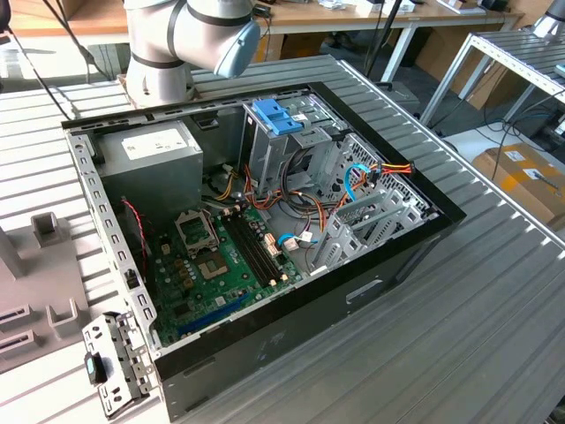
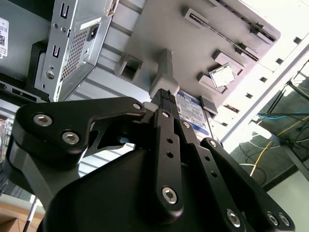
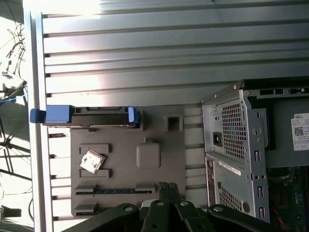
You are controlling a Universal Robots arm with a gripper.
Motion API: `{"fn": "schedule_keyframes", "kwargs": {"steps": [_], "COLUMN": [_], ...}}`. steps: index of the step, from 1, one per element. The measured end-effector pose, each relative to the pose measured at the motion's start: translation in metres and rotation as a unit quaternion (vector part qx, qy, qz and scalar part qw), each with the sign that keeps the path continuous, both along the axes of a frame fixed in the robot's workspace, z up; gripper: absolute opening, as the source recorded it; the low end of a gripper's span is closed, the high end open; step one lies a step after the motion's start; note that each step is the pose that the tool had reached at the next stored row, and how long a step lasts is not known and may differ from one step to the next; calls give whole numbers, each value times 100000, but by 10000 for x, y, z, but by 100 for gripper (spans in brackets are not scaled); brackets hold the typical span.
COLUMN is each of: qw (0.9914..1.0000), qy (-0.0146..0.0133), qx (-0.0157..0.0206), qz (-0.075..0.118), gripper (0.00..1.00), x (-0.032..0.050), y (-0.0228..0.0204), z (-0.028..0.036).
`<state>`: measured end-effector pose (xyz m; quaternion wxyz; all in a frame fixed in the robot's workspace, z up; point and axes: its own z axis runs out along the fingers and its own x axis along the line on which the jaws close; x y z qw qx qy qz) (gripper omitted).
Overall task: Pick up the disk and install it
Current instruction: 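Reach for the disk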
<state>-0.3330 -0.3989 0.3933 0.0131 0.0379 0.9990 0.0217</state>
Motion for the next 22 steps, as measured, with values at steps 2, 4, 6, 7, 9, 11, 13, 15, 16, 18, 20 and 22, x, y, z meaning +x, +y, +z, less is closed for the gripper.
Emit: {"fn": "schedule_keyframes", "kwargs": {"steps": [2, 4, 6, 7, 9, 11, 13, 15, 16, 18, 20, 22], "qw": [100000, 100000, 100000, 100000, 100000, 100000, 100000, 100000, 100000, 100000, 100000, 100000], "qy": [2, 2, 5, 5, 4, 6, 5, 3, 7, 4, 2, 1], "qx": [-1, 0, -3, -2, -2, -4, -2, -1, -5, -3, -2, 0], "qz": [2, 0, -2, -2, -1, 1, 2, 1, 1, 2, 2, 1], "gripper": [11, 11, 11, 11, 11, 11, 11, 11, 11, 11, 11, 11], "x": [-9, -19, -32, -36, -55, -65, -73, -82, -88, -100, -111, -118], "y": [0, 0, 0, 0, 0, 0, 0, 0, 0, 0, 0, 0], "z": [0, 0, 1, 0, 0, 1, 0, 0, 1, 0, 0, 0]}}
